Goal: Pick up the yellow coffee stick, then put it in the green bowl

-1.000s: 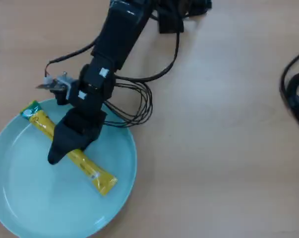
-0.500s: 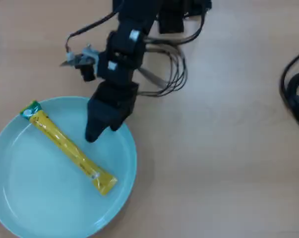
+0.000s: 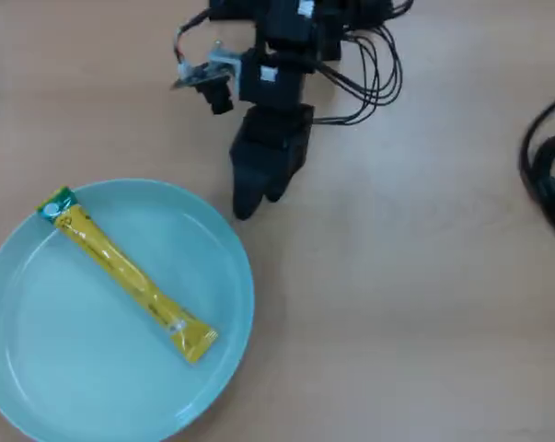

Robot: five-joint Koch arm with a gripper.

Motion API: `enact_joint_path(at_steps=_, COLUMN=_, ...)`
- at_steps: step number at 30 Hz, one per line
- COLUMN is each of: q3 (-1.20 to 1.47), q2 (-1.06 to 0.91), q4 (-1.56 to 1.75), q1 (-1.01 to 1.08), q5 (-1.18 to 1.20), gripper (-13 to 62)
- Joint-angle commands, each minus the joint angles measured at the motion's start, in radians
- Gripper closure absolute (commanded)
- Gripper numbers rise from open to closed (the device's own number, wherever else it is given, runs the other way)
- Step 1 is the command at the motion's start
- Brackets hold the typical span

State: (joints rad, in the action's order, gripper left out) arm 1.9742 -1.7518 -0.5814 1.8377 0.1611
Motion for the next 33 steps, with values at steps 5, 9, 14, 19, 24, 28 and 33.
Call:
enact_joint_path(at_steps=5, q3=0.147, q2=-0.252, q4=0.184, q1=-0.021, q5=0.015, gripper=-3.3)
enact_joint_path(at_steps=9, q3=0.305, q2=-0.336, q4=0.232, q1=-0.025, q5=0.015, gripper=-3.2)
enact_joint_path(at_steps=14, q3=0.554, q2=-0.388, q4=0.393, q1=-0.023, q5=0.014, gripper=-3.1)
enact_joint_path(at_steps=19, q3=0.769, q2=-0.399, q4=0.598, q1=-0.014, q5=0.005, gripper=-3.0)
enact_joint_path(at_steps=24, q3=0.877, q2=-0.396, q4=0.672, q1=-0.008, q5=0.006, gripper=-3.0)
enact_joint_path(at_steps=28, q3=0.962, q2=-0.397, q4=0.735, q1=-0.008, q5=0.009, gripper=-3.1)
enact_joint_path(at_steps=33, q3=1.063, q2=-0.399, q4=0.881, q1=-0.008, q5=0.006, gripper=-2.9)
